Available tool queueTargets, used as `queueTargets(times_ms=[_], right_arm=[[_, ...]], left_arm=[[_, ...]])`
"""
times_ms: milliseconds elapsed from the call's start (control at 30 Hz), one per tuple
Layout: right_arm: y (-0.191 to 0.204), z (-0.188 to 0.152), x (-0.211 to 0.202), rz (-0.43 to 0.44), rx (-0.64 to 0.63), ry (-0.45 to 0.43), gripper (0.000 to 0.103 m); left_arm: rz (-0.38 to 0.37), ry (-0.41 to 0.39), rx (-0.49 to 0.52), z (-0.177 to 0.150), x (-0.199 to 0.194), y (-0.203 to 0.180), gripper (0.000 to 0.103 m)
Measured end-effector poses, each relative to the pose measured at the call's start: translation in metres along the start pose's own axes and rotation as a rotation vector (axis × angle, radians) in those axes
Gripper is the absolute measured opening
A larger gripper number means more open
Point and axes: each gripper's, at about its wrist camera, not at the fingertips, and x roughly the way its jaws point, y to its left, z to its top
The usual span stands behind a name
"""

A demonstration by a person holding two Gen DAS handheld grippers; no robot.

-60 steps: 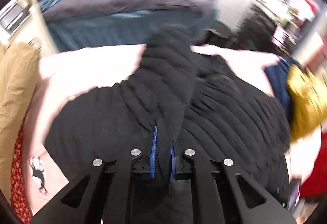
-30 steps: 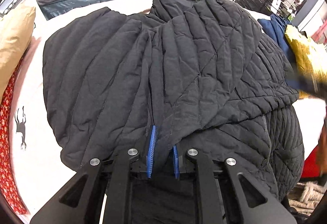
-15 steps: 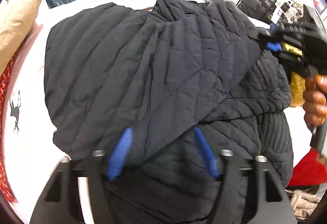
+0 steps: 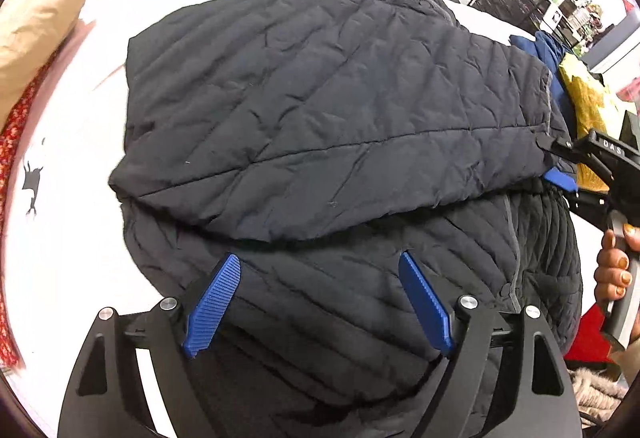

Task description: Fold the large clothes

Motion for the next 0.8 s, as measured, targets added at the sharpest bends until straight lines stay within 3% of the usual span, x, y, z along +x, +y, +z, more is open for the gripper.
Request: queueTargets(times_ms=[133, 200, 333, 433, 633, 800], right_arm=[[0.011, -0.012, -0.010, -0.067, -0.109, 0.005, 0.051], [0.016, -0.022, -0.012, -0.140, -0.204, 0.015, 0.060], [0.027, -0.053, -0.009, -0.294, -0.442, 0.015, 0.062], [0.022, -0.078, 0.018, -0.450, -0.572, 0.110, 0.065], [0.018, -0.099, 0.026, -0.484, -0.672, 0.111, 0.070], [0.023, -0.093, 0.023, -0.456, -0.646, 0.152, 0.071]], left_arm=[[0.014, -0.011, -0.006, -0.006, -0.006, 0.002, 0.081], [0.020, -0.006, -0.006, -0.011, -0.005, 0.002, 0.081], [0.038, 0.009, 0.016, -0.021, -0.003, -0.003, 0.085], [0.058, 0.027, 0.041, -0.029, 0.002, -0.007, 0.087], [0.091, 0.044, 0.045, -0.037, 0.012, -0.010, 0.089], [0.050, 0.029, 0.017, -0.040, 0.001, -0.005, 0.090]])
